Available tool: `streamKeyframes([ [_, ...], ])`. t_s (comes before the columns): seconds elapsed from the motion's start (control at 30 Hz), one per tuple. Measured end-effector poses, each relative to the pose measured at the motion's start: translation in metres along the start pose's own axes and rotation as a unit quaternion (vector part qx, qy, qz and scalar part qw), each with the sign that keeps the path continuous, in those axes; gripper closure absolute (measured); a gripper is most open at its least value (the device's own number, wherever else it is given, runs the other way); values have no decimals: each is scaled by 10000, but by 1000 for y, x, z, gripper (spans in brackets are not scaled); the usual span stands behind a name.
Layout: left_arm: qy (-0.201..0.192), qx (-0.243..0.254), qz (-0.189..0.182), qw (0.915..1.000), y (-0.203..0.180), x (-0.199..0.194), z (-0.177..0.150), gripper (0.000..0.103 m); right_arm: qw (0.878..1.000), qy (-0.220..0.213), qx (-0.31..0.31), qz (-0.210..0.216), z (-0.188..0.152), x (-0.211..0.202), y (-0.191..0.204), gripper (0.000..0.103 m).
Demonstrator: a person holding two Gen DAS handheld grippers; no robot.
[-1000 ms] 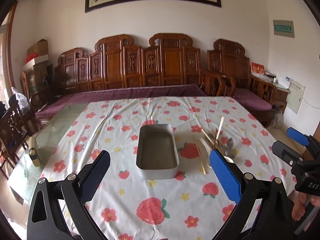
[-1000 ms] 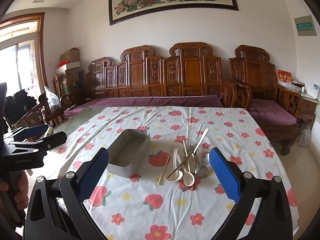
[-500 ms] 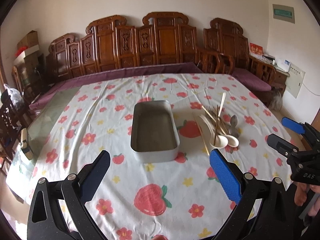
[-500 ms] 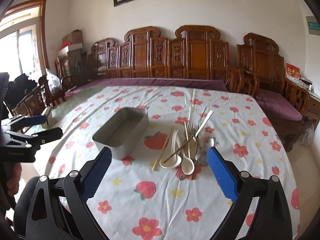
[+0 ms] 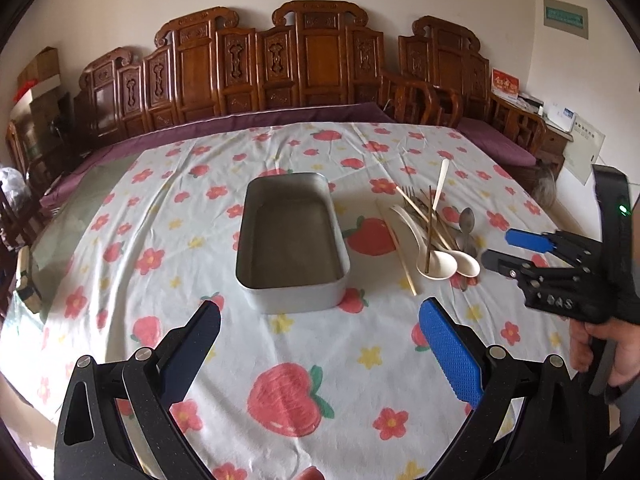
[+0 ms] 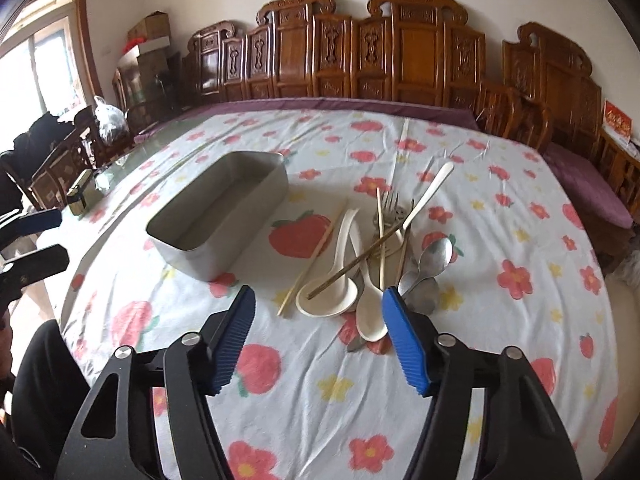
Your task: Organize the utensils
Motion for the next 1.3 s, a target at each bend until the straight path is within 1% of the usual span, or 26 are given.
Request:
streamKeyframes([
  [0.07,18,-41,-100,9999,-1,6,0,6,9999,86,58,59,2,10,-5,43],
  [0.17,62,-57,-149,9999,-3,15,0,6,9995,244,167,134,5,31,-13,49],
  [0.27,44,16,-164,9999,-9,22,0,6,9984,394,367,177,9,54,-22,55],
  [0.3,84,64,-189,9998,-12,27,0,6,9980,415,435,191,10,58,-24,58],
  [0.33,128,100,-203,9997,-14,30,-1,6,9976,421,517,195,12,64,-27,62],
  [0.4,192,173,-207,9995,-17,37,-2,6,9965,458,677,200,17,76,-32,65],
  [0.47,266,201,-251,9991,-20,44,-3,6,9959,514,726,143,20,86,-36,69],
  [0.63,376,225,-349,9984,-29,52,-7,7,9925,808,916,15,21,112,-42,78],
  [0.73,423,274,-365,9981,-34,56,-10,7,9902,964,1000,-112,19,122,-46,81],
  [0.9,478,341,-401,9975,-42,60,-14,7,9877,1135,1057,-179,13,129,-48,83],
  [1.0,516,374,-418,9971,-48,61,-17,7,9865,1215,1083,-196,7,132,-50,87],
  [1.07,516,381,-426,9970,-50,60,-18,7,9864,1212,1094,-198,5,130,-51,91],
  [1.13,516,387,-428,9970,-51,60,-18,7,9867,1190,1095,-179,4,126,-52,94],
  [1.17,517,393,-419,9970,-51,60,-18,7,9870,1178,1083,-169,4,123,-53,97],
  [1.3,500,414,-415,9970,-54,62,-15,7,9899,1042,951,-118,6,103,-53,97],
])
Point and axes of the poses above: each gripper's, at about its wrist camera, not at the fingertips, and x roughly the way its jaws point, y to its left, z to its top, the point moved 9 cm from there along x, roughly the way its jaws point, and after that the axes turned 1 degree about y, right-handed, at the moved point
